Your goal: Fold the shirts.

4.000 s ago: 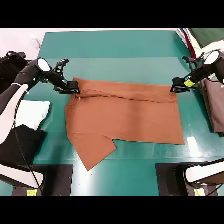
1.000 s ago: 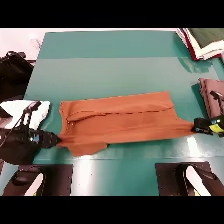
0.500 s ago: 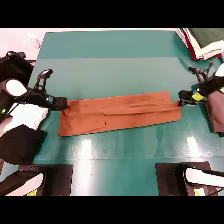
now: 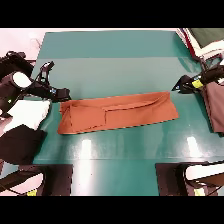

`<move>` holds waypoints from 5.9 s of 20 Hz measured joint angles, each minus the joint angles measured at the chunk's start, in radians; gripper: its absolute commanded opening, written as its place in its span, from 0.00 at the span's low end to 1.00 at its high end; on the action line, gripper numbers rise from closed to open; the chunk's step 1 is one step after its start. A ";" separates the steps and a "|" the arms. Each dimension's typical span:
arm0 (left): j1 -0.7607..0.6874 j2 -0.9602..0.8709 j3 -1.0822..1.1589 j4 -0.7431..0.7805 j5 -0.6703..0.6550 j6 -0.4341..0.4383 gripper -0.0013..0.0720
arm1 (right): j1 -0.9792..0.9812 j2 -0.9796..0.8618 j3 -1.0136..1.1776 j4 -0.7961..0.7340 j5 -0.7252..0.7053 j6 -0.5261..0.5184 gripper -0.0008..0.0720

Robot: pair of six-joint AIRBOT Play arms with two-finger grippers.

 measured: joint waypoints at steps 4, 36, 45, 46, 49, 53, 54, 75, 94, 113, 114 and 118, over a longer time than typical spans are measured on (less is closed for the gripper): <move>-0.024 -0.005 0.008 -0.092 0.002 -0.007 0.05 | -0.109 -0.042 -0.108 0.036 0.014 -0.067 0.81; -0.516 -0.555 0.343 -0.259 0.315 -0.101 0.05 | 0.469 0.286 0.170 0.369 -0.039 -0.010 0.04; -0.185 -0.239 0.418 -0.028 0.139 -0.111 0.05 | 0.834 0.187 0.180 0.386 -0.260 0.002 0.07; -0.137 -0.187 0.420 0.000 0.131 -0.111 0.05 | 0.891 0.156 0.180 0.400 -0.311 -0.008 0.30; -0.016 -0.052 0.422 0.057 0.111 -0.110 0.05 | 1.054 0.046 0.187 0.462 -0.463 -0.062 0.59; 0.064 0.039 0.423 0.088 0.086 -0.106 0.05 | 1.109 -0.032 0.203 0.433 -0.508 -0.084 0.55; 0.072 0.048 0.423 0.090 0.076 -0.103 0.05 | 1.091 -0.026 0.182 0.407 -0.507 -0.078 0.55; -0.081 0.034 0.412 0.029 0.049 -0.042 0.05 | 0.779 -0.269 -0.064 0.499 -0.415 0.000 0.04; -0.288 0.032 0.411 -0.019 0.102 -0.068 0.05 | -0.168 0.010 0.272 -0.002 -0.318 0.077 0.04; -0.291 0.032 0.411 -0.020 0.056 -0.100 0.05 | -0.408 0.050 0.567 -0.016 -0.288 0.063 0.04; -0.291 0.032 0.412 -0.020 0.051 -0.097 0.05 | -0.413 0.064 0.554 -0.048 -0.269 0.062 0.04; -0.291 0.032 0.411 -0.019 0.032 -0.078 0.05 | -0.452 0.140 0.414 -0.158 -0.220 0.062 0.04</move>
